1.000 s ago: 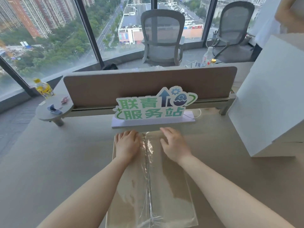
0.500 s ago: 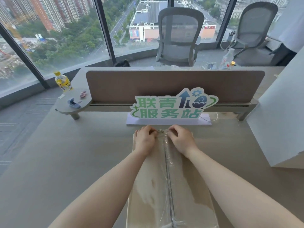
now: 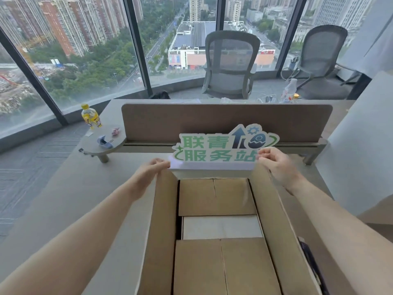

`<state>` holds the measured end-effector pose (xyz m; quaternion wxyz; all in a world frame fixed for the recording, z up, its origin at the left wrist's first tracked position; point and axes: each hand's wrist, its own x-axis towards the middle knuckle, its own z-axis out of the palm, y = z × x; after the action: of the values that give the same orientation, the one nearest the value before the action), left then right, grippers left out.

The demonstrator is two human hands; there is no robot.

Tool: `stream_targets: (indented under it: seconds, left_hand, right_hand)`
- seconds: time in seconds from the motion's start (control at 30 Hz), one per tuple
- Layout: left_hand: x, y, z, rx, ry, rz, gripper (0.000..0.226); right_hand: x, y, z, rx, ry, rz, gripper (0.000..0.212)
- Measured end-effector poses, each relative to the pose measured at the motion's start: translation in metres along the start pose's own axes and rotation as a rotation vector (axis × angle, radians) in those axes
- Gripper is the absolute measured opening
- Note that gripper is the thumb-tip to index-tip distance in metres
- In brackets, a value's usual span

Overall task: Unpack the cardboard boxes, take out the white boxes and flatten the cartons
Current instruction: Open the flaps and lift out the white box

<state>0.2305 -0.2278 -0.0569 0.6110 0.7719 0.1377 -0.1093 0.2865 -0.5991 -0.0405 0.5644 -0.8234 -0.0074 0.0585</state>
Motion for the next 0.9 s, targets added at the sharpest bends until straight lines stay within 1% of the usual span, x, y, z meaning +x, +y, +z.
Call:
stream_targets:
  seconds: [0.03, 0.07, 0.1, 0.13, 0.17, 0.2, 0.23, 0.27, 0.3, 0.33, 0.37, 0.4, 0.43, 0.47, 0.5, 0.53, 0.57, 0.6, 0.63, 0.7, 0.73, 0.77, 0.83, 0.87, 0.9]
  left_hand:
    - [0.001, -0.006, -0.013, 0.039, 0.024, -0.012, 0.057]
    - [0.001, -0.013, -0.023, 0.088, 0.06, -0.009, 0.054]
    - [0.0, -0.02, -0.031, 0.199, 0.121, 0.012, 0.054]
    - [0.0, -0.028, -0.036, 0.404, 0.177, 0.041, 0.058]
    - [0.0, -0.035, -0.037, 0.655, 0.199, 0.07, 0.063]
    - [-0.002, -0.042, -0.033, 0.876, 0.189, 0.099, 0.065]
    - [-0.007, -0.046, -0.024, 1.012, 0.151, 0.102, 0.064]
    - [-0.01, -0.053, -0.012, 1.044, 0.108, 0.08, 0.067]
    - [-0.012, -0.061, 0.002, 0.998, 0.063, 0.034, 0.075]
    - [-0.015, -0.067, 0.017, 0.899, 0.015, -0.012, 0.088]
    - [-0.018, -0.071, 0.031, 0.75, -0.037, -0.046, 0.101]
    - [-0.022, -0.077, 0.044, 0.597, -0.083, -0.055, 0.108]
    - [-0.025, -0.082, 0.055, 0.447, -0.113, -0.059, 0.104]
    - [-0.028, -0.087, 0.064, 0.322, -0.13, -0.07, 0.094]
    - [-0.031, -0.09, 0.07, 0.219, -0.147, -0.061, 0.091]
    - [-0.032, -0.097, 0.073, 0.147, -0.148, -0.047, 0.093]
    - [-0.033, -0.1, 0.075, 0.101, -0.155, -0.043, 0.098]
    - [-0.034, -0.103, 0.074, 0.081, -0.16, -0.042, 0.104]
    - [-0.036, -0.104, 0.073, 0.084, -0.163, -0.042, 0.106]
    - [-0.041, -0.102, 0.072, 0.138, -0.136, -0.042, 0.095]
    - [-0.044, -0.1, 0.072, 0.196, -0.103, -0.021, 0.089]
    - [-0.046, -0.097, 0.072, 0.28, -0.055, -0.001, 0.088]
    - [-0.048, -0.094, 0.07, 0.507, 0.041, 0.006, 0.106]
    - [-0.048, -0.092, 0.069, 0.63, 0.083, -0.011, 0.111]
    - [-0.05, -0.087, 0.07, 0.757, 0.116, -0.005, 0.111]
  right_hand:
    - [-0.002, 0.003, -0.013, -0.115, 0.047, -0.026, 0.013]
    - [-0.003, 0.008, -0.024, -0.272, 0.085, -0.049, 0.015]
    - [-0.005, 0.013, -0.033, -0.45, 0.097, -0.056, 0.022]
    - [-0.008, 0.02, -0.039, -0.618, 0.077, -0.048, 0.029]
    - [-0.011, 0.029, -0.041, -0.751, 0.031, -0.025, 0.035]
    - [-0.017, 0.037, -0.04, -0.834, -0.019, 0.024, 0.041]
    - [-0.025, 0.046, -0.035, -0.868, -0.054, 0.097, 0.046]
    - [-0.033, 0.055, -0.028, -0.864, -0.076, 0.168, 0.053]
    - [-0.042, 0.061, -0.017, -0.828, -0.096, 0.221, 0.059]
    - [-0.052, 0.067, -0.005, -0.768, -0.119, 0.26, 0.064]
    - [-0.06, 0.072, 0.007, -0.662, -0.147, 0.287, 0.068]
    - [-0.069, 0.076, 0.019, -0.505, -0.179, 0.312, 0.07]
    - [-0.076, 0.077, 0.031, -0.325, -0.203, 0.342, 0.067]
    - [-0.083, 0.079, 0.04, -0.171, -0.216, 0.356, 0.059]
    - [-0.089, 0.077, 0.048, -0.061, -0.224, 0.354, 0.047]
    - [-0.091, 0.077, 0.052, 0.003, -0.217, 0.351, 0.034]
    - [-0.093, 0.077, 0.055, 0.046, -0.204, 0.336, 0.027]
    - [-0.094, 0.08, 0.056, 0.061, -0.2, 0.321, 0.026]
    - [-0.096, 0.082, 0.056, 0.07, -0.202, 0.307, 0.027]
    - [-0.098, 0.089, 0.055, 0.056, -0.217, 0.31, 0.037]
    - [-0.098, 0.092, 0.054, 0.037, -0.221, 0.32, 0.042]
    - [-0.099, 0.091, 0.051, 0.003, -0.217, 0.323, 0.045]
    - [-0.098, 0.086, 0.048, -0.135, -0.218, 0.289, 0.053]
    - [-0.097, 0.084, 0.046, -0.236, -0.21, 0.271, 0.063]
    - [-0.096, 0.082, 0.044, -0.357, -0.19, 0.258, 0.076]
